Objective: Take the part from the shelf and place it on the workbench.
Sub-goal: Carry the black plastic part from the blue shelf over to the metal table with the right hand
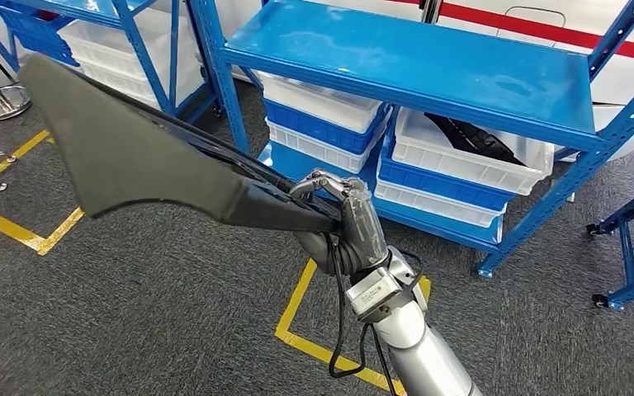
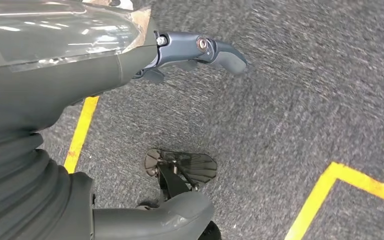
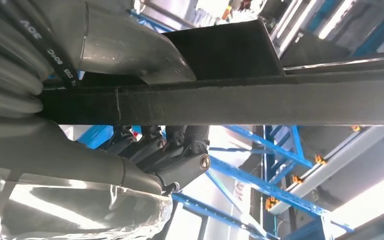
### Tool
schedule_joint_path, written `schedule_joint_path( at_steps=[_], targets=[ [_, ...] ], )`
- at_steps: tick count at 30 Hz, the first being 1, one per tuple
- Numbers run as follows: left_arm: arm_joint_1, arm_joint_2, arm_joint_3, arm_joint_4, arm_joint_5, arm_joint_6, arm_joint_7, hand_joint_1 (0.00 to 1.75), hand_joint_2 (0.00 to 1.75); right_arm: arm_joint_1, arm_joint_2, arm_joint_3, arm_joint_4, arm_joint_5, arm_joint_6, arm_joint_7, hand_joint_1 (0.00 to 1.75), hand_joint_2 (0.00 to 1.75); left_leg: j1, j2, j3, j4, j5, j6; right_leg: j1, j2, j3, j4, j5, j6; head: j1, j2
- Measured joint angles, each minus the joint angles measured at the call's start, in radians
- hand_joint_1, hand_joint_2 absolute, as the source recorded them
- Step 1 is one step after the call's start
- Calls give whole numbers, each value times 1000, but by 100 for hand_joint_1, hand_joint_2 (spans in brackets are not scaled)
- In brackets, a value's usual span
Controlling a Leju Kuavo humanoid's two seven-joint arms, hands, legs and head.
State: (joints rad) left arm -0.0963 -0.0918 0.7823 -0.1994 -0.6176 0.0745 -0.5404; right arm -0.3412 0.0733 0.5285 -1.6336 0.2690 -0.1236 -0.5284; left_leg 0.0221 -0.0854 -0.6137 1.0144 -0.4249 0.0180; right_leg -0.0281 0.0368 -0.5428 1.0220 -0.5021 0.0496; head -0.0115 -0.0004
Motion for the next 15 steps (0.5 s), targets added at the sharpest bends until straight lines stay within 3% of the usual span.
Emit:
schedule_joint_path(
  at_steps=[3,5,7,8,9,10,11,12,14,15],
  targets=[
    [9,0,1,0,-1,4,-4,0,175,15,-3,-9,-3,-1,-2,-14,175,175,5,-12,-9,-3,7,-21,3,-13,1,-8,9,-21,0,0],
    [13,0,2,0,-2,5,-7,0,175,28,-3,-17,-10,-2,-5,-22,175,175,6,20,-28,35,-19,-28,-1,-28,2,-10,15,-35,-4,0],
    [13,1,3,0,-2,7,-9,0,175,45,-6,-30,-20,-2,-9,-30,175,175,4,66,-82,155,-85,-32,3,-47,1,-11,15,-45,-8,0],
    [12,1,3,0,-3,8,-10,0,175,56,-8,-38,-24,-1,-10,-33,175,175,4,76,-114,226,-115,-34,7,-58,1,-11,14,-47,-10,0],
    [12,1,3,0,-4,9,-10,0,175,66,-11,-46,-29,0,-11,-34,175,175,4,80,-135,276,-132,-34,10,-70,1,-11,14,-47,-9,0],
    [13,1,3,0,-6,10,-10,0,175,75,-13,-53,-33,2,-12,-35,175,175,4,82,-139,290,-130,-33,13,-80,0,-11,13,-48,-9,0],
    [13,1,3,0,-9,10,-10,0,175,81,-14,-59,-38,5,-12,-37,175,175,4,85,-121,262,-110,-30,15,-90,1,-11,13,-48,-9,0],
    [12,2,3,0,-12,9,-10,0,175,85,-15,-64,-43,7,-12,-39,175,175,3,93,-85,200,-80,-24,16,-99,2,-11,12,-49,-9,0],
    [8,3,3,-2,-17,5,-12,0,175,87,-17,-72,-53,11,-12,-42,175,175,-6,127,-10,66,-40,-10,23,-113,3,-11,10,-48,-9,0],
    [5,4,3,-3,-19,3,-14,0,175,88,-17,-75,-56,12,-12,-44,175,175,-12,138,9,28,-32,-4,26,-120,2,-10,10,-47,-8,0]
  ],
)
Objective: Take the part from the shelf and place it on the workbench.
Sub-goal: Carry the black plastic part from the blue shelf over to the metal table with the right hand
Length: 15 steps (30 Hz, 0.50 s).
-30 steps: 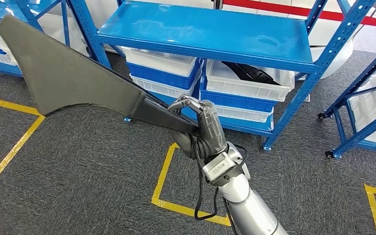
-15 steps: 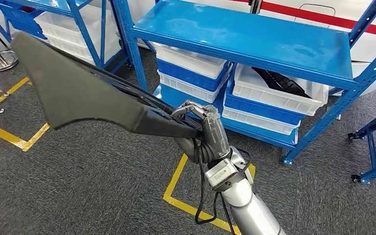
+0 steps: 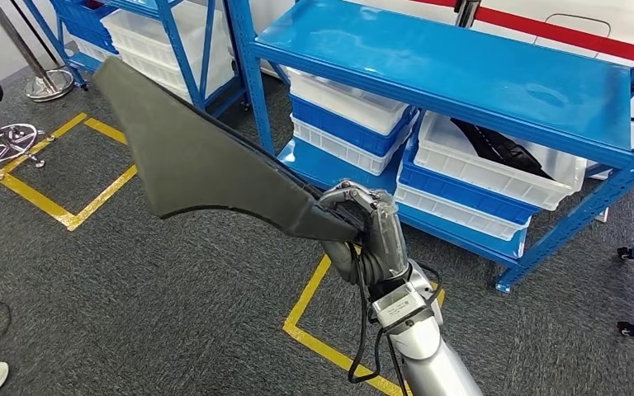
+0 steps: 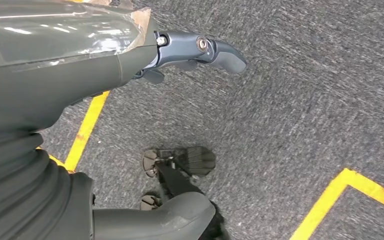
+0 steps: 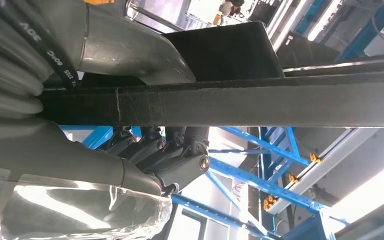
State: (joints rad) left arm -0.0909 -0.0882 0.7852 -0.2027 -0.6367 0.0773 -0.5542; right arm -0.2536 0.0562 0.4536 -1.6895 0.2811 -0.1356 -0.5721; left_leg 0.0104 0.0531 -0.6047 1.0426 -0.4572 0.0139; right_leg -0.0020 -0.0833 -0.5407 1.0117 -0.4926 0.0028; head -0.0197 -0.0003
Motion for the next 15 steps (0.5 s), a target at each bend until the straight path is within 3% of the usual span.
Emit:
schedule_joint_path(
  at_steps=[1,3,5,7,9,10,11,13,15],
  targets=[
    [-3,1,0,-1,-2,-1,-2,0,175,1,0,-3,-2,1,0,-1,175,175,-5,4,5,-15,-1,5,3,-7,-1,0,-1,2,1,0],
    [-5,3,0,-2,-3,-2,-4,0,175,5,-1,-6,-6,4,0,-2,175,175,-7,-16,3,-22,6,15,5,-19,-1,-1,-2,9,2,0],
    [-8,4,0,-3,-3,-3,-5,0,175,8,-1,-8,-13,5,-1,-2,175,175,-3,-33,7,-36,17,28,4,6,-13,28,-23,14,3,0],
    [-14,4,0,-3,-4,-3,-6,0,175,12,-5,-12,-17,6,-2,-4,175,175,-1,-53,7,-44,25,38,-1,54,-60,135,-75,8,6,0],
    [-17,4,0,-4,-4,-3,-6,0,175,21,-9,-16,-18,7,-3,-4,175,175,0,-77,4,-43,28,41,-5,75,-119,257,-119,8,9,0],
    [-17,4,0,-4,-4,-3,-6,0,175,25,-12,-18,-18,7,-3,-4,175,175,-1,-90,3,-43,28,40,-7,78,-131,279,-121,14,9,0],
    [-16,4,0,-4,-4,-3,-6,0,175,27,-13,-20,-19,7,-3,-4,175,175,-1,-103,3,-42,29,39,-9,79,-123,261,-107,23,9,0],
    [-16,4,0,-4,-4,-4,-6,0,175,28,-15,-22,-19,7,-4,-4,175,175,0,-129,2,-38,29,35,-16,101,-62,128,-48,43,9,0],
    [-17,4,0,-4,-5,-4,-6,0,175,29,-15,-23,-21,7,-4,-4,175,175,-3,-150,-5,-29,28,25,-20,128,-15,20,-7,45,9,0]
  ],
)
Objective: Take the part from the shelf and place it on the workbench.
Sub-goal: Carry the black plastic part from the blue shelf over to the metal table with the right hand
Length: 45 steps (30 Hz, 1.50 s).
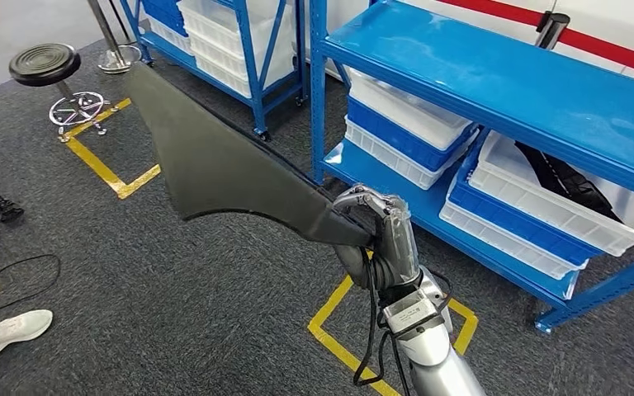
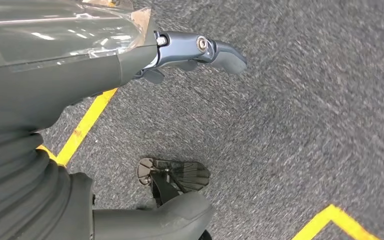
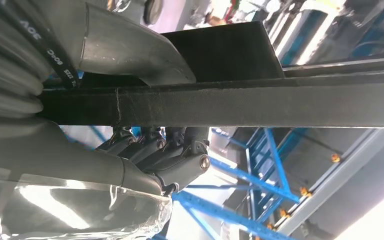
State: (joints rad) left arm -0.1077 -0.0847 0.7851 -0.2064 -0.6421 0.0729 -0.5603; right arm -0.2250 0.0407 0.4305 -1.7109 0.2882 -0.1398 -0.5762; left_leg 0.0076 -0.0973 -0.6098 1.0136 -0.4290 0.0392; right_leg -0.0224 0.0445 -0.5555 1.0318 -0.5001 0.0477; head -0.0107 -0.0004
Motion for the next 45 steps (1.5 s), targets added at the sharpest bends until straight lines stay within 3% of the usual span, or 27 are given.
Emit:
schedule_joint_path(
  at_steps=[1,3,5,7,9,10,11,12,14,16,18,20,21,23,25,26,28,30,32,34,36,38,40,41,43,45],
  targets=[
    [0,0,0,0,-1,0,0,0,175,1,0,0,-1,0,0,0,175,175,0,-7,-5,2,1,-6,1,6,6,-16,5,-5,0,0],
    [2,1,0,0,-5,0,0,0,175,1,0,-1,-4,0,-1,0,175,175,4,-17,-13,3,4,-19,3,-9,6,-17,10,-19,0,0],
    [2,3,0,0,-9,1,1,0,175,1,2,-1,-6,2,-1,0,175,175,7,13,-26,26,-11,-30,-1,-26,8,-22,16,-33,-3,0],
    [1,3,0,0,-10,2,3,0,175,2,5,-2,-9,4,-1,-1,175,175,8,66,-70,123,-67,-39,-1,-46,9,-25,17,-46,-8,0],
    [0,3,0,0,-11,3,4,0,175,5,6,-2,-10,5,-1,-2,175,175,12,88,-133,255,-123,-47,4,-69,9,-24,15,-53,-9,0],
    [1,3,0,0,-12,3,5,0,175,7,6,-2,-10,5,-1,-2,175,175,13,92,-150,289,-130,-49,5,-81,10,-24,14,-54,-9,0],
    [1,3,0,0,-13,3,5,0,175,8,7,-2,-10,6,-1,-2,175,175,15,95,-147,283,-118,-50,6,-92,10,-24,13,-55,-10,0],
    [2,3,0,0,-14,3,6,0,175,8,7,-2,-11,6,-1,-2,175,175,16,102,-122,237,-90,-50,6,-103,11,-24,11,-55,-10,0],
    [0,3,0,0,-17,4,8,0,175,9,8,-2,-14,8,-1,-2,175,175,12,142,-44,96,-33,-46,12,-121,16,-23,7,-50,-10,0],
    [-4,3,0,-1,-19,5,9,0,175,9,10,-2,-19,11,-1,-1,175,175,5,167,-4,21,-16,-37,20,-136,19,-23,2,-42,-6,0],
    [-6,3,0,-1,-21,6,11,0,175,9,11,-2,-22,14,-1,0,175,175,-1,148,-7,13,-16,-26,23,-154,22,-26,-1,-32,0,0],
    [-6,2,0,-1,-22,6,12,0,175,11,12,-2,-24,16,-1,1,175,175,0,128,-3,3,-8,-11,22,-138,16,-8,-15,-25,1,0],
    [-7,2,0,-1,-23,6,12,0,175,11,13,-2,-25,17,-1,1,175,175,2,118,0,-3,-3,-3,21,-114,2,26,-35,-26,2,0],
    [-10,2,0,-1,-24,6,12,0,175,14,11,-2,-28,18,-1,1,175,175,4,96,0,-8,3,7,16,-64,-56,151,-92,-35,4,0],
    [-12,2,0,-1,-25,6,12,0,175,21,8,-3,-28,18,-1,2,175,175,3,67,-1,-8,4,8,13,-49,-114,261,-126,-33,7,0],
    [-11,2,0,-1,-26,6,13,0,175,24,7,-3,-28,18,-1,2,175,175,3,52,-2,-7,4,8,12,-48,-121,266,-119,-26,7,0],
    [-10,1,0,-1,-27,6,13,0,175,26,6,-3,-28,18,-1,2,175,175,4,25,-1,-4,4,6,7,-38,-76,162,-65,-5,7,0],
    [-11,0,0,-1,-28,5,13,0,175,26,6,-3,-29,18,-1,2,175,175,0,0,-4,3,2,-2,0,-10,-20,35,-14,2,8,0],
    [-11,0,0,-1,-28,5,13,0,175,27,6,-3,-30,18,-1,2,175,175,0,-17,-12,8,2,-15,0,2,-2,-8,3,-8,7,0],
    [-8,2,0,-1,-28,5,13,0,175,27,7,-3,-30,18,-1,2,175,175,6,-22,-18,9,3,-26,2,-13,-1,-10,9,-24,7,0],
    [-7,2,0,-1,-28,5,13,0,175,28,10,-4,-31,20,-1,1,175,175,8,17,-37,47,-22,-36,-1,-30,0,-13,13,-39,3,0],
    [-8,2,0,-1,-29,4,13,0,175,30,12,-4,-33,23,0,0,175,175,8,71,-88,156,-82,-44,2,-49,0,-14,13,-49,-2,0],
    [-9,2,0,-1,-29,4,13,0,175,33,12,-5,-34,25,3,0,175,175,11,90,-144,271,-127,-49,8,-72,0,-14,10,-54,-4,0],
    [-8,2,0,-1,-29,4,13,0,175,35,12,-5,-34,26,5,-1,175,175,12,93,-152,289,-126,-50,10,-84,1,-14,9,-56,-4,0],
    [-7,2,0,-1,-29,4,13,0,175,36,14,-5,-35,27,9,-1,175,175,12,106,-109,206,-75,-47,12,-105,3,-14,6,-56,-4,0],
    [-9,2,0,-1,-28,4,13,0,175,35,16,-5,-36,27,12,-1,175,175,7,146,-39,75,-28,-38,18,-122,6,-14,2,-53,-3,0]
  ],
)
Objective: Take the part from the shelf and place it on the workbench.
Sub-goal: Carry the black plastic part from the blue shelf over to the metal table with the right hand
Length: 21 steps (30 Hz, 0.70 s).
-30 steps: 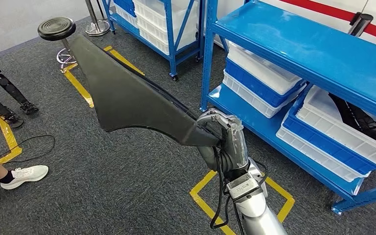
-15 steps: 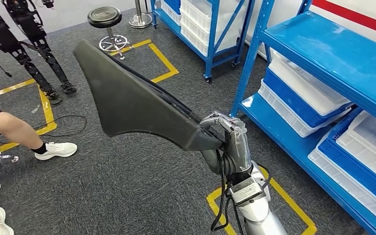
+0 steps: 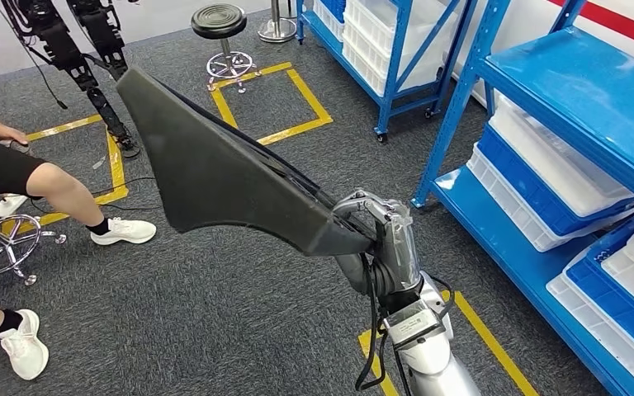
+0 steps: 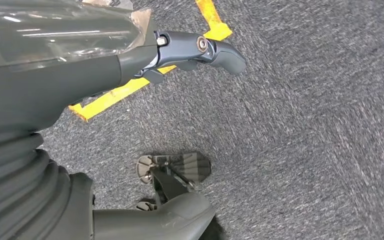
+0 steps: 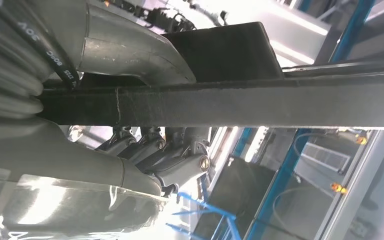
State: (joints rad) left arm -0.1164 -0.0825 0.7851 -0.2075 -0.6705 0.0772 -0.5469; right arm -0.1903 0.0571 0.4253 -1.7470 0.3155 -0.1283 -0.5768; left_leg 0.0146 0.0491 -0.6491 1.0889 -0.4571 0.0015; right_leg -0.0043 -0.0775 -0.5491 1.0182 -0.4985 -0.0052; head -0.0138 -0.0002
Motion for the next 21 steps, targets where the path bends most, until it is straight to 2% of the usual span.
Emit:
schedule_joint_path(
  at_steps=[2,4,5,7,8,9,10,11,12,14,15,16,17,19,20,21],
  targets=[
    [-1,0,1,0,0,1,0,0,175,-1,1,0,-1,0,3,0,175,175,-10,19,25,-52,10,10,6,-15,2,0,-4,7,3,0],
    [-1,0,4,0,2,3,0,0,175,-3,1,0,-1,-2,5,0,175,175,-14,-5,24,-58,14,22,8,-30,4,-1,-8,16,5,0],
    [1,0,6,0,3,4,-2,0,175,-5,1,0,-1,-3,6,0,175,175,-14,-15,28,-64,17,28,7,-23,4,5,-13,21,5,0],
    [3,0,12,0,5,6,-5,0,175,-9,1,1,0,-6,6,-1,175,175,-8,-36,36,-77,27,42,5,20,-22,67,-48,20,6,0],
    [4,0,14,0,5,6,-7,0,175,-10,0,1,1,-7,6,-1,175,175,-8,-47,37,-79,28,45,2,46,-51,129,-75,15,8,0],
    [4,0,15,0,5,6,-8,0,175,-9,-1,2,2,-8,6,-1,175,175,-7,-60,36,-79,29,47,1,61,-85,198,-100,11,9,0],
    [5,0,15,0,5,6,-10,0,175,-8,-1,2,4,-9,6,-1,175,175,-7,-73,36,-79,29,48,0,68,-115,254,-117,11,10,0],
    [7,0,16,0,5,6,-11,0,175,-7,-2,2,6,-9,6,-1,175,175,-7,-88,36,-78,29,48,-1,71,-132,280,-119,15,10,0],
    [9,0,17,0,5,5,-12,0,175,-7,-2,2,7,-9,6,-1,175,175,-7,-102,36,-78,29,47,-2,73,-129,266,-104,23,11,0],
    [12,-1,20,0,7,5,-15,0,175,-9,-2,2,9,-9,6,-1,175,175,-6,-130,38,-75,29,44,-10,92,-75,141,-44,43,11,0],
    [12,-1,21,0,9,5,-15,0,175,-12,-2,2,9,-9,6,-1,175,175,-8,-143,36,-72,27,40,-14,107,-48,77,-19,47,11,0],
    [12,0,22,0,9,5,-17,0,175,-15,-2,2,10,-9,6,-1,175,175,-8,-152,34,-69,27,34,-17,118,-28,32,-1,47,10,0],
    [13,0,23,0,10,6,-18,0,175,-17,-2,3,12,-10,6,-1,175,175,-8,-160,30,-67,27,28,-16,124,-19,11,6,42,10,0],
    [18,1,27,0,10,9,-19,0,175,-22,-1,3,15,-10,6,-2,175,175,-4,-172,24,-68,30,16,-14,111,-18,9,10,28,9,0],
    [21,1,30,0,11,11,-19,0,175,-25,0,4,16,-11,6,-2,175,175,-3,-163,20,-63,27,11,-14,104,-17,7,13,22,8,0],
    [23,1,33,0,11,13,-19,0,175,-28,1,5,17,-11,6,-2,175,175,-2,-142,12,-47,16,7,-15,96,-16,5,15,14,6,0]
  ],
)
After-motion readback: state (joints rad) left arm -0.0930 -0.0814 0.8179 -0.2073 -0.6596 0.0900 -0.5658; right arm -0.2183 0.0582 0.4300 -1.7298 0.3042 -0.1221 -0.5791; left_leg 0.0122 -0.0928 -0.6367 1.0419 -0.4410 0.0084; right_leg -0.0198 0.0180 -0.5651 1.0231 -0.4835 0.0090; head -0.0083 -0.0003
